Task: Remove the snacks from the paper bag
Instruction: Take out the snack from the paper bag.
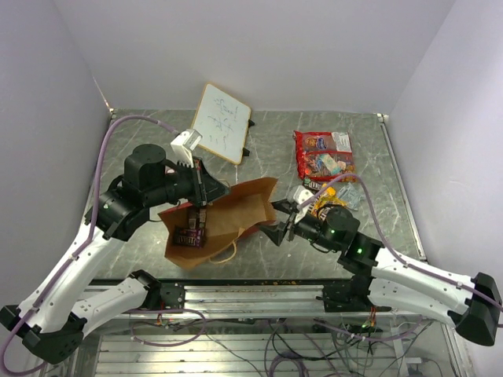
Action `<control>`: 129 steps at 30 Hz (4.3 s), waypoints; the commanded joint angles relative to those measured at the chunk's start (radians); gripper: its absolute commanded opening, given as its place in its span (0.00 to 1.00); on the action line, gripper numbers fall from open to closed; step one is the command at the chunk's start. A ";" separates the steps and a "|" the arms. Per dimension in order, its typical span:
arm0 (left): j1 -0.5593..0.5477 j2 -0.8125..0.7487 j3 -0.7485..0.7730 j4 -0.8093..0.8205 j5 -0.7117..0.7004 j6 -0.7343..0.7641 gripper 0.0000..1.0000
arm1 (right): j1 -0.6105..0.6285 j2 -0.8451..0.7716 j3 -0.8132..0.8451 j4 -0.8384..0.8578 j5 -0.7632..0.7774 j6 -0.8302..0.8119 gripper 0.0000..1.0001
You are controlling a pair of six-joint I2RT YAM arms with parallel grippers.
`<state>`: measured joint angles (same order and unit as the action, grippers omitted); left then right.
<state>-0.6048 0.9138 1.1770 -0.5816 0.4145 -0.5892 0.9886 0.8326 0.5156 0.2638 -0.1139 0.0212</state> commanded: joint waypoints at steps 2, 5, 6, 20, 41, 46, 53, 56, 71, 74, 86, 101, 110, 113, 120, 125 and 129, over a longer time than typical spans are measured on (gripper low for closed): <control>-0.001 0.015 0.096 -0.102 -0.143 0.035 0.07 | 0.005 -0.123 -0.043 -0.093 0.258 -0.025 0.69; 0.000 0.028 0.171 -0.147 -0.231 0.102 0.07 | 0.006 -0.115 0.024 -0.263 0.393 -0.055 0.69; -0.001 0.032 0.186 -0.154 -0.251 0.122 0.07 | 0.005 -0.102 0.058 -0.323 0.437 -0.075 0.69; -0.001 0.038 0.010 0.024 -0.111 0.040 0.07 | 0.004 -0.009 0.232 -0.283 0.133 -0.136 0.67; 0.000 -0.030 0.085 -0.143 -0.148 0.023 0.07 | 0.172 0.526 0.141 0.275 0.001 -0.202 0.57; 0.000 -0.037 0.121 -0.232 -0.196 0.048 0.07 | 0.257 0.687 0.221 0.360 0.004 -0.202 0.57; 0.001 -0.016 0.111 -0.187 -0.169 0.055 0.07 | 0.287 0.812 0.262 0.465 0.279 -0.065 0.58; 0.000 -0.016 0.105 -0.167 -0.158 0.070 0.07 | 0.288 0.848 0.273 0.444 0.316 -0.081 0.59; 0.001 -0.037 0.064 -0.107 -0.231 0.005 0.07 | 0.288 1.102 0.341 0.664 0.304 0.027 0.66; 0.000 -0.010 0.067 -0.080 -0.208 -0.007 0.07 | 0.286 1.156 0.378 0.715 0.273 0.058 0.67; 0.000 0.088 0.109 -0.065 -0.150 -0.039 0.07 | 0.210 1.385 0.542 0.823 0.107 0.251 0.58; 0.000 0.024 0.103 -0.120 -0.236 -0.038 0.07 | 0.193 1.276 0.540 0.643 0.030 0.141 0.06; 0.000 -0.070 0.073 -0.170 -0.366 -0.042 0.07 | 0.192 0.996 0.355 0.510 0.104 0.039 0.00; 0.001 -0.095 0.058 -0.184 -0.404 -0.050 0.07 | 0.192 0.907 0.307 0.438 0.148 0.000 0.00; 0.000 -0.111 0.019 -0.146 -0.383 -0.071 0.07 | 0.194 0.770 0.200 0.389 0.207 -0.021 0.00; 0.000 -0.074 0.047 -0.163 -0.373 -0.044 0.07 | 0.195 0.693 0.201 0.332 0.266 -0.059 0.00; 0.000 -0.069 0.064 -0.178 -0.381 -0.038 0.07 | 0.194 0.611 0.206 0.254 0.324 -0.107 0.00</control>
<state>-0.6048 0.8448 1.2076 -0.7532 0.0441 -0.6437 1.1801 1.5318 0.7170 0.5777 0.1272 -0.0257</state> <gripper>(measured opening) 0.072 0.038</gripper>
